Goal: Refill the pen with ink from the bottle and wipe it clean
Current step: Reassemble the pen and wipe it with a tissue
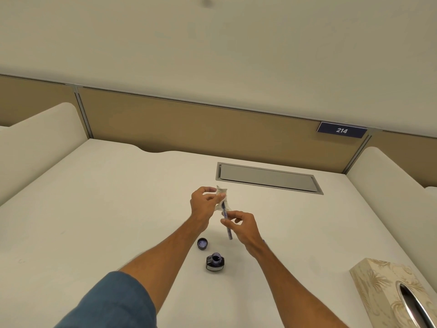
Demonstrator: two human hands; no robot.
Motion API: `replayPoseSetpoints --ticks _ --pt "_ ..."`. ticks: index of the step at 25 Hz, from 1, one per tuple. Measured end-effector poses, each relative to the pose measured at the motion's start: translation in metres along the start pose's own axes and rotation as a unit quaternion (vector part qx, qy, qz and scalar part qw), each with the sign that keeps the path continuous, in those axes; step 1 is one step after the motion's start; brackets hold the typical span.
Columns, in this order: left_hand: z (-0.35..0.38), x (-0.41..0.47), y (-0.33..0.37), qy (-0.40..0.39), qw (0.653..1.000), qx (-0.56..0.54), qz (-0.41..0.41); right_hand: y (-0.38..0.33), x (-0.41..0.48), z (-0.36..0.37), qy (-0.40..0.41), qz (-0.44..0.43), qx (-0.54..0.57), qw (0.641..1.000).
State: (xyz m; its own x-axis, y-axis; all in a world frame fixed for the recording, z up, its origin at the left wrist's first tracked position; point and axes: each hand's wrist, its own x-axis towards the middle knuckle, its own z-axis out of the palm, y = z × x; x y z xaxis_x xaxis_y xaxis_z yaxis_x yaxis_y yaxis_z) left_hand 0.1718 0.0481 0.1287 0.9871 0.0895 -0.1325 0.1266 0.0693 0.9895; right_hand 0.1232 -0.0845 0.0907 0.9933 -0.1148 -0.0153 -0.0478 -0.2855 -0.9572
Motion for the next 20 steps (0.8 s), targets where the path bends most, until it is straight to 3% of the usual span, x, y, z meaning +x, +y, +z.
replayPoseSetpoints --ticks 7,14,20 --pt "0.0019 -0.0023 0.0029 -0.014 1.000 0.004 0.005 -0.0001 -0.0006 0.0013 -0.022 0.033 0.022 0.999" --pt "0.0033 -0.0058 0.0047 -0.020 1.000 -0.008 -0.002 0.0037 -0.0041 -0.0011 0.081 0.010 0.009 0.997" --pt "0.0029 -0.0048 0.0019 -0.021 1.000 -0.003 0.004 0.0082 -0.0043 -0.0022 0.040 0.009 -0.018 0.999"
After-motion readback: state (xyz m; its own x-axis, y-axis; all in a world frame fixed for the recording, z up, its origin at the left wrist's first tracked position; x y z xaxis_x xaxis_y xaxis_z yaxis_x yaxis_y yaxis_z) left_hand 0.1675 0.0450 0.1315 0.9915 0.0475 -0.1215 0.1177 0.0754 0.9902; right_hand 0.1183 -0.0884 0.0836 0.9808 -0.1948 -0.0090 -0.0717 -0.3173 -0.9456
